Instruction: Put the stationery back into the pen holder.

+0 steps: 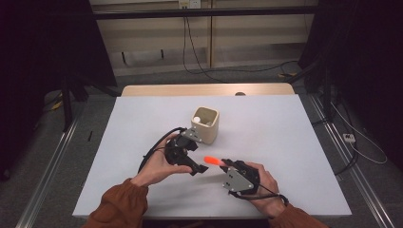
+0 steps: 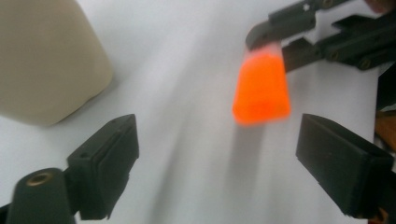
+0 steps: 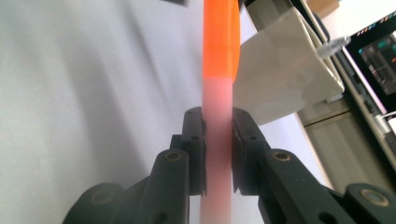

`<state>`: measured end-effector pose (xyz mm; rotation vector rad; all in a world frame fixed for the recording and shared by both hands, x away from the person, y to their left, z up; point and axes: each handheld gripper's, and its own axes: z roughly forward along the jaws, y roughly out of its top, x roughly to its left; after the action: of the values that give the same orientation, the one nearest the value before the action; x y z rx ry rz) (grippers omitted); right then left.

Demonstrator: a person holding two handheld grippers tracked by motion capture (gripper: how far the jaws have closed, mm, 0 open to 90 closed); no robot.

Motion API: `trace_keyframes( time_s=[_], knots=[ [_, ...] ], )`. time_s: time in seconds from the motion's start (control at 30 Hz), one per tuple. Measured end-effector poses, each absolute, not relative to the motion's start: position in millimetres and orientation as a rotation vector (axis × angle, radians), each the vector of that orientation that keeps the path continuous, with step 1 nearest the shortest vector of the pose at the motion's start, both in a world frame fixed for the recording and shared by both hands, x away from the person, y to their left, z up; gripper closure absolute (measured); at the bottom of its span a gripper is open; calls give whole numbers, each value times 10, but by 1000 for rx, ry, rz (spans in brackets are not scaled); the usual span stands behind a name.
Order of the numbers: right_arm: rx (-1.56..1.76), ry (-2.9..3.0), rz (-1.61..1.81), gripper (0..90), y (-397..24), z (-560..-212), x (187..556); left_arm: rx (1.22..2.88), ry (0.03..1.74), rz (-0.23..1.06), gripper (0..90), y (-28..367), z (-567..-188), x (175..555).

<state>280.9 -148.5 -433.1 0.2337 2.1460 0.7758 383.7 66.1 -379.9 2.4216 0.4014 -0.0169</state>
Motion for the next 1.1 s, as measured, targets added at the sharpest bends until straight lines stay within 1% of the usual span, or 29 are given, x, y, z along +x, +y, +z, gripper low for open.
trace_keyframes(
  time_s=[0.03, 0.07, 0.1, 0.27, 0.57, 0.73, 1.0, 1.1],
  knots=[
    [259, 2154, 791, 782, -1497, -4326, 2815, 2408, 418, -14, 79, 688, -3802, 3837],
    [280, 2155, 807, 782, -1508, -4322, 2824, 2391, 438, -6, 72, 714, -3807, 3840],
    [295, 2156, 813, 782, -1519, -4318, 2834, 2385, 448, 20, 73, 741, -3808, 3841],
    [394, 2172, 901, 782, -1568, -4297, 2875, 2302, 527, 32, 72, 908, -3822, 3884],
    [547, 2169, 1060, 782, -1661, -4244, 2938, 2260, 619, 113, 71, 1142, -3904, 3894],
    [570, 2163, 1103, 781, -1686, -4232, 2953, 2222, 656, 108, 69, 1277, -3969, 3870],
    [664, 2119, 1205, 781, -1736, -4194, 3011, 2154, 714, 224, 64, 1541, -4014, 3799],
    [718, 2096, 1254, 781, -1774, -4167, 3059, 2129, 737, 245, 62, 1630, -4062, 3762]
  ],
)
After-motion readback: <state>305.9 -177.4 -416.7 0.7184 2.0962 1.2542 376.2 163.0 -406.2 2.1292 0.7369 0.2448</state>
